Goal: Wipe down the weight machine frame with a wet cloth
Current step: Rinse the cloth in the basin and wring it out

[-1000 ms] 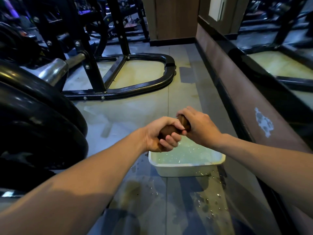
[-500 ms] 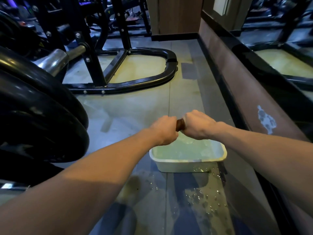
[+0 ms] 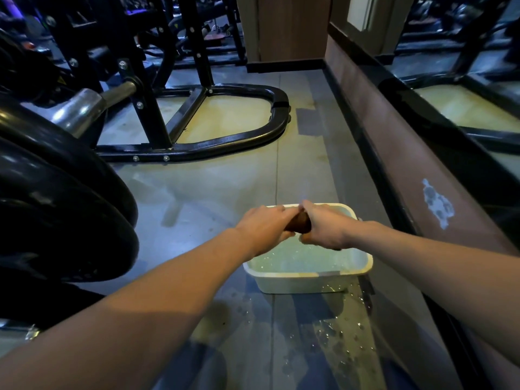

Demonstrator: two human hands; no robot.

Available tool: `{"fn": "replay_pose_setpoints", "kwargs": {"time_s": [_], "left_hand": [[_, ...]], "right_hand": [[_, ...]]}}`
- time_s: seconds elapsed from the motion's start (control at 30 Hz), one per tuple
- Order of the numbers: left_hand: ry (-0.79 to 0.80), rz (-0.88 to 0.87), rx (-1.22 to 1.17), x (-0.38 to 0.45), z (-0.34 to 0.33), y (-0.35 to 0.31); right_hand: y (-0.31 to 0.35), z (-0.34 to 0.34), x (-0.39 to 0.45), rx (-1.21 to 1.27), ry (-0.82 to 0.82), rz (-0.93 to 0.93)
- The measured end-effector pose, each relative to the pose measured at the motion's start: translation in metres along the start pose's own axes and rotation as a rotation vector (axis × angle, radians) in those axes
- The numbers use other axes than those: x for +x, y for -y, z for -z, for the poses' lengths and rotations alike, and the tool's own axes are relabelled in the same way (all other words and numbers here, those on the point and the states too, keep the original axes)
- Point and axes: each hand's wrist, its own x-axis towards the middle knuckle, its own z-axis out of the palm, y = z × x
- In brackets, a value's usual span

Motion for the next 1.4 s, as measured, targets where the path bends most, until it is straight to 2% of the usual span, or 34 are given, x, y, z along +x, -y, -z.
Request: {"fn": "replay_pose_setpoints", "kwargs": {"time_s": [0.07,0.13,0.2,0.27,0.3,0.37,0.47,0.57,0.67,0.77,0.9,0.93,1.03,1.1,1.23,1.4], "left_hand": [[-0.017,0.089,-0.052,0.004,0.004,0.002],[-0.054,0.268,-0.266,0.006,0.006,0.001],[-0.024,0.512,-0.708,0.008,0.009,0.001],[0.111,0.723,-1.183,0.007,0.017,0.001],[0.201,0.773,-1.346,0.005,0.023,0.002],[0.371,0.791,-1.603,0.002,0.034,0.0],[0.56,0.674,-1.883,-0.002,0.04,-0.007],[0.67,0.533,-1.978,-0.005,0.044,-0.013],[0.66,0.488,-2.006,-0.009,0.042,-0.014],[0.602,0.478,-1.88,-0.012,0.038,-0.015],[0.47,0.498,-1.485,-0.008,0.03,-0.02],[0.419,0.491,-1.276,-0.003,0.029,-0.021],[0.256,0.405,-0.457,0.008,0.029,-0.029],[0.161,0.354,-0.168,0.011,0.029,-0.031],[0.069,0.168,0.139,0.017,0.029,-0.025],[0.026,-0.011,0.273,0.019,0.021,-0.004]], "right_hand": [[-0.002,0.006,0.0,-0.017,-0.051,0.032],[-0.01,0.01,-0.001,-0.107,-0.116,0.097],[-0.022,0.013,-0.007,-0.187,-0.147,0.126],[-0.036,0.018,-0.015,-0.319,-0.175,0.18],[-0.042,0.019,-0.018,-0.394,-0.19,0.217],[-0.044,0.021,-0.02,-0.491,-0.24,0.305],[-0.035,0.021,-0.014,-0.473,-0.384,0.439],[-0.018,0.025,-0.011,-0.303,-0.519,0.538],[-0.008,0.025,-0.01,-0.25,-0.517,0.584],[-0.002,0.023,-0.009,-0.244,-0.43,0.536],[0.007,0.026,-0.005,-0.453,-0.24,0.256],[0.009,0.025,-0.004,-0.456,-0.21,0.179],[0.015,0.017,0.001,-0.346,-0.137,-0.082],[0.021,0.013,0.004,-0.243,-0.089,-0.2],[0.022,0.006,0.005,0.041,-0.028,-0.287],[0.021,-0.005,-0.002,0.448,0.026,-0.299]]}}
